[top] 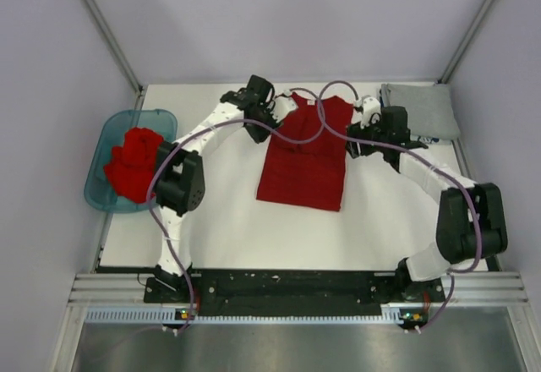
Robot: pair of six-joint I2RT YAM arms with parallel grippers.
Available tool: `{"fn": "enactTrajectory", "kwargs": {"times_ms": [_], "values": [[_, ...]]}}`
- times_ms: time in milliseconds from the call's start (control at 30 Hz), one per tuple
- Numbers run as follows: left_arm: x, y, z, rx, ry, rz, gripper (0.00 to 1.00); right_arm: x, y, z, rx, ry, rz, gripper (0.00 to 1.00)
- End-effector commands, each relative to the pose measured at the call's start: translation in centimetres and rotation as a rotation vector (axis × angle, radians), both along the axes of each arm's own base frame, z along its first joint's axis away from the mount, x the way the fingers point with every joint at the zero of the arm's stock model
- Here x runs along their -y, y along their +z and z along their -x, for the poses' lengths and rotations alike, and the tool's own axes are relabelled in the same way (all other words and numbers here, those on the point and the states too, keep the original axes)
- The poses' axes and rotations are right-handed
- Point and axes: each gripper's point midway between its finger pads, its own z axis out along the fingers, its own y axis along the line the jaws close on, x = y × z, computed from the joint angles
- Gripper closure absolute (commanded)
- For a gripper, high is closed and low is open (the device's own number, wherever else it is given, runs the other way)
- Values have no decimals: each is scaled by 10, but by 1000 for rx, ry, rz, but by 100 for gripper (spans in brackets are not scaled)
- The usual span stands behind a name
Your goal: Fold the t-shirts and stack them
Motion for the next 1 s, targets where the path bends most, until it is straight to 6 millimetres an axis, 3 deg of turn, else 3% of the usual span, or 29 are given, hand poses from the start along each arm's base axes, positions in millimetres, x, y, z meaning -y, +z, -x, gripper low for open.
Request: {"fn": "enactTrajectory", "kwargs": {"times_ms": [0,67,133,200,267,533,733,800,967], "values": [[24,43,85,-57,-375,208,55,-45,57,57,215,444,91,40],[25,31,125,-91,-533,226,52,-50,32,95,228,627,273,39],[24,16,153,-113,-620,215,48,-56,3,134,197,798,403,39],[21,-1,163,-119,-635,178,45,-55,-23,160,144,890,472,39],[17,-20,170,-144,-633,131,43,-51,-41,172,112,921,543,40],[19,-64,186,-194,-653,27,40,-60,-67,171,115,922,588,40],[18,-78,186,-210,-633,-9,41,-66,-70,164,124,907,617,41],[18,-81,187,-219,-630,-14,49,-67,-69,163,131,899,615,41],[15,-80,193,-260,-626,-30,82,-73,-72,160,119,876,581,44]]}}
